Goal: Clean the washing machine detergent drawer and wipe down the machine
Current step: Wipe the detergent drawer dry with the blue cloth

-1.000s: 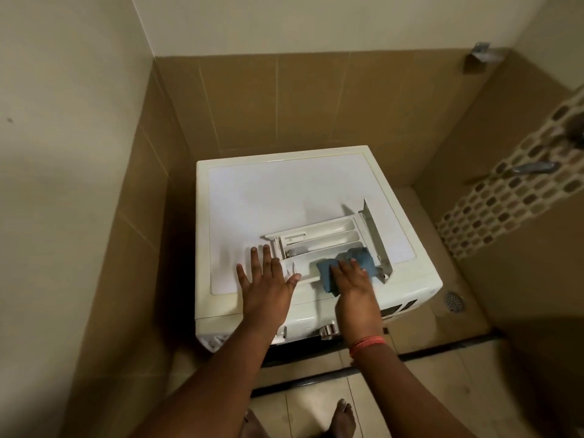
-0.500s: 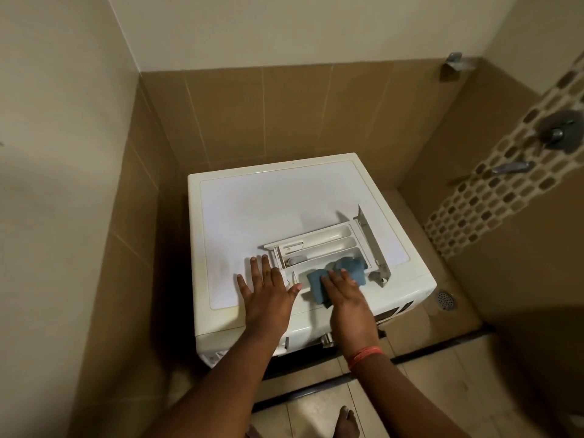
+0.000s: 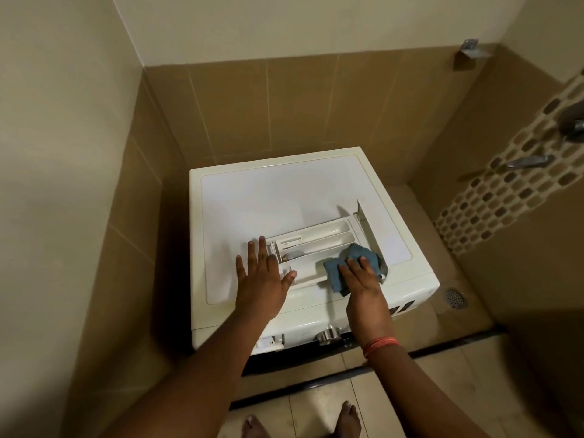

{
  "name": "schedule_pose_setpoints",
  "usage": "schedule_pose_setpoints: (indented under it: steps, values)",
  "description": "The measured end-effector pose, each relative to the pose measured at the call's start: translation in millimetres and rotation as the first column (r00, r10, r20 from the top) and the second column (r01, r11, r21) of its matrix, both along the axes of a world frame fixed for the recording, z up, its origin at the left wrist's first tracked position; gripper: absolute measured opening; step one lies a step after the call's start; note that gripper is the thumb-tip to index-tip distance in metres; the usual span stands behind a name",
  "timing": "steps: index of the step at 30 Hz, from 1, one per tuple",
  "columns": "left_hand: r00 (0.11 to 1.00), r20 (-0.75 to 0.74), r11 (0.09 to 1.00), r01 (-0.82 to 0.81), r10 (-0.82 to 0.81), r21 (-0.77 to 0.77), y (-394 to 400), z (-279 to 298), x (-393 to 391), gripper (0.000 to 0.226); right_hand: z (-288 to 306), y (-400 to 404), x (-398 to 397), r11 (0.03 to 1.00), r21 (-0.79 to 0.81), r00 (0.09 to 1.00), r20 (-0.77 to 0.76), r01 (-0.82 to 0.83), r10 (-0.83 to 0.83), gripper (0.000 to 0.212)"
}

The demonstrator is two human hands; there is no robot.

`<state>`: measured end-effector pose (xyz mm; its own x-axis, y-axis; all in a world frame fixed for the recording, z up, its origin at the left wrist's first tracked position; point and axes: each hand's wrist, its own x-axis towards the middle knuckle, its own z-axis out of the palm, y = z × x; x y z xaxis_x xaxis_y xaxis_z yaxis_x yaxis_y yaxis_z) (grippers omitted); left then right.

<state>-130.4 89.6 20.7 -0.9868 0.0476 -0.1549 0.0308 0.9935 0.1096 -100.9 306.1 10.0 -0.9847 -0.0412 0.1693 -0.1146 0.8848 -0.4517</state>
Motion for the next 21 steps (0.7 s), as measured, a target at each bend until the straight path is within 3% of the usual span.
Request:
schedule_pose_setpoints:
  steps: [3, 5, 9, 13, 17, 21]
  values:
    - [0.971, -0.067, 0.973, 0.230, -0.230, -0.006, 4.1, 5.8, -28.1, 0.063, -0.3, 13.8, -4.4, 0.998, 0.026, 0.998, -0.010, -0.056, 0.057, 0.077]
    - [0.949, -0.019, 0.948, 0.313, -0.315, -0.058, 10.4, 7.3, -46.6, 0.065, 1.2, 18.7, -4.3, 0.999, 0.037, 0.999, -0.020, -0.036, 0.037, 0.075]
    - [0.940, 0.124, 0.938, 0.331, -0.318, -0.103, 12.7, 2.4, -66.8, 0.062, 2.4, 17.4, -2.9, 0.999, 0.025, 0.999, -0.038, 0.023, -0.022, 0.072]
    - [0.931, 0.087, 0.923, 0.364, -0.355, -0.126, 11.5, 6.7, -70.8, 0.064, 3.6, -14.5, 7.6, 0.993, 0.077, 0.996, -0.010, -0.093, 0.094, 0.075]
    - [0.944, 0.067, 0.937, 0.330, -0.325, -0.112, 14.6, 5.0, -67.6, 0.064, 1.6, -42.8, 22.5, 0.931, 0.108, 0.937, 0.050, -0.349, 0.345, 0.084]
    - [0.947, 0.056, 0.943, 0.322, -0.318, -0.086, 13.0, -0.2, -68.8, 0.065, 7.8, -19.1, 19.3, 0.933, 0.187, 0.951, 0.062, -0.309, 0.302, 0.091]
